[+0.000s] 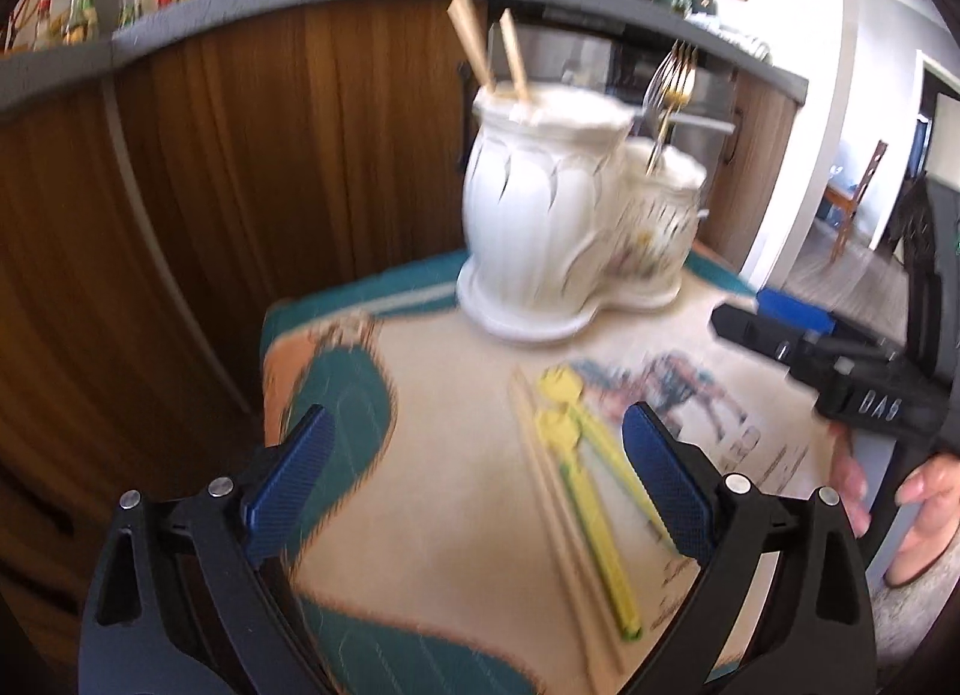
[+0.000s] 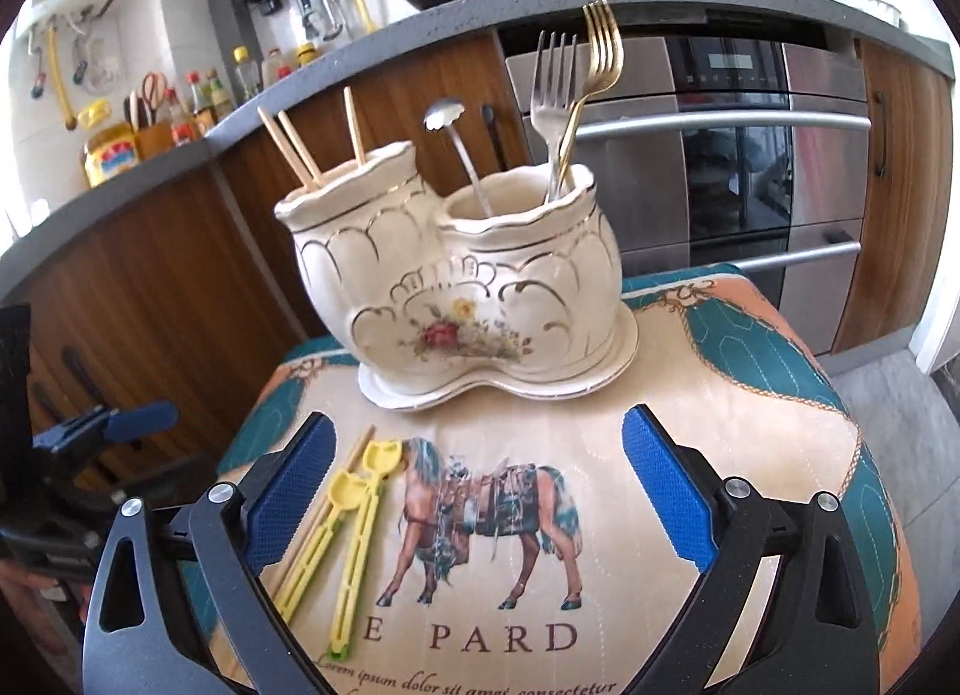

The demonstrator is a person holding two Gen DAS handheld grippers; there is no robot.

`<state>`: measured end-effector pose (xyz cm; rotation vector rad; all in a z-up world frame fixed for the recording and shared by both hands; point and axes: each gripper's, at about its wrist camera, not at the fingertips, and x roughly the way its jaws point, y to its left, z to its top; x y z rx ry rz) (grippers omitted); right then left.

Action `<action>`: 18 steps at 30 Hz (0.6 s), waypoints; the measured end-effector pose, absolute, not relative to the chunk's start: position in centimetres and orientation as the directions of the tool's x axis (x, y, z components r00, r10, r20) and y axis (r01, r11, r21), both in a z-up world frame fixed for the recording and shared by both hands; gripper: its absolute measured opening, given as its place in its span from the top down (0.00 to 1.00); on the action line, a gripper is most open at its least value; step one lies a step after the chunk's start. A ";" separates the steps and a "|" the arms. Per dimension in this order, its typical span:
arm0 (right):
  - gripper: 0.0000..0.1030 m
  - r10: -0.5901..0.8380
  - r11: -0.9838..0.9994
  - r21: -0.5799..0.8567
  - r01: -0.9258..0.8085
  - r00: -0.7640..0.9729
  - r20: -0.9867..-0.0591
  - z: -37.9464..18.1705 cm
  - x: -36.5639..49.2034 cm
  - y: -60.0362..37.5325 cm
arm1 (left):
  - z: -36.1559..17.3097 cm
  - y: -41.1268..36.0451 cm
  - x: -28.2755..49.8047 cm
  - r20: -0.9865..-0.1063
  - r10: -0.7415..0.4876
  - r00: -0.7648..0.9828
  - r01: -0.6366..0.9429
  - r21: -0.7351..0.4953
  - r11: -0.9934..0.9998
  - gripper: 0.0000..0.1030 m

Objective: Organize utensils
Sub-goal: 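Withdraw both tools from the holder back over the placemat, then grasp a chopstick with the left tool while the right tool grasps a yellow plastic utensil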

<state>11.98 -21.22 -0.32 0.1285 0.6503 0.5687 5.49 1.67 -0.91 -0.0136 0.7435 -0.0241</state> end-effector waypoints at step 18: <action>0.07 0.540 0.838 0.276 -0.471 0.641 -0.545 -0.2 11.6 -21.4 | -4.8 -0.5 4.0 -0.846 0.023 0.532 0.085 0.080 0.993 0.27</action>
